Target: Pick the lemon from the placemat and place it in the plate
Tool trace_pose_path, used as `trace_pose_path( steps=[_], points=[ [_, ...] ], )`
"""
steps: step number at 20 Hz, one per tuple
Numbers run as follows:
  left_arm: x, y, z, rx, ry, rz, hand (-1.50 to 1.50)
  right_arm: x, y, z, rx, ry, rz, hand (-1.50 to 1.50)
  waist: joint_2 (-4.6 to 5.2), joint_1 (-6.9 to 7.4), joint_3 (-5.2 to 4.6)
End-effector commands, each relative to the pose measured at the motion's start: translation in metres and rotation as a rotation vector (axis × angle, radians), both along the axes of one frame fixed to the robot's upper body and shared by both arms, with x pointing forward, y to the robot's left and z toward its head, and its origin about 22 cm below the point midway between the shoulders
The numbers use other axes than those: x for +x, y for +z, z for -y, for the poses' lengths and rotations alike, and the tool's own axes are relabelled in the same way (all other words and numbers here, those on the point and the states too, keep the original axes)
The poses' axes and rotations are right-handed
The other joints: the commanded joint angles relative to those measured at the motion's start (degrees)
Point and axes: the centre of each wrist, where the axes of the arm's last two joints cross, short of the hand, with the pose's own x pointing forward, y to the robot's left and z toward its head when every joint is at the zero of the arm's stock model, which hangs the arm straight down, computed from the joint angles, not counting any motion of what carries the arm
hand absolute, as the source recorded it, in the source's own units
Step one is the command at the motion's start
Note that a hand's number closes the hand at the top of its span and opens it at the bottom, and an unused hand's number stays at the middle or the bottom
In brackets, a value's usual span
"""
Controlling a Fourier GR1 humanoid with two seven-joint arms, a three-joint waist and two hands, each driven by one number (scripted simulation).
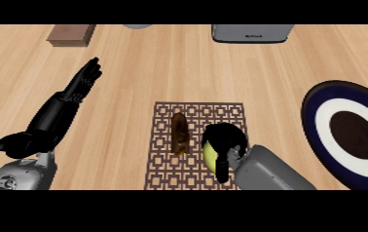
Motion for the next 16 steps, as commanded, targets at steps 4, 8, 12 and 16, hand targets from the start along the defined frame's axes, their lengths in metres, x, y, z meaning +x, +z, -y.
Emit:
trace_pose_path(
  steps=[4,8,12,16],
  points=[
    [0.001,0.009,-0.003,-0.019,-0.001,0.017,0.00,0.034,0.004,0.018,-0.049,-0.251,0.120,1.50,0.71,0.37,0.30],
    [-0.001,0.005,-0.005,-0.001,0.025,0.005,0.00,0.083,0.027,0.109,-0.196,-0.850,0.300,1.50,1.13,-2.91,0.18],
    [-0.001,0.006,-0.006,-0.001,0.028,0.011,0.00,0.110,0.056,0.156,-0.283,-1.214,0.440,1.50,1.73,-1.25,-0.06],
    [-0.001,0.006,0.005,-0.006,-0.024,0.022,0.00,0.132,0.094,0.179,-0.374,-1.449,0.634,1.50,2.08,2.42,-0.18]
  ],
)
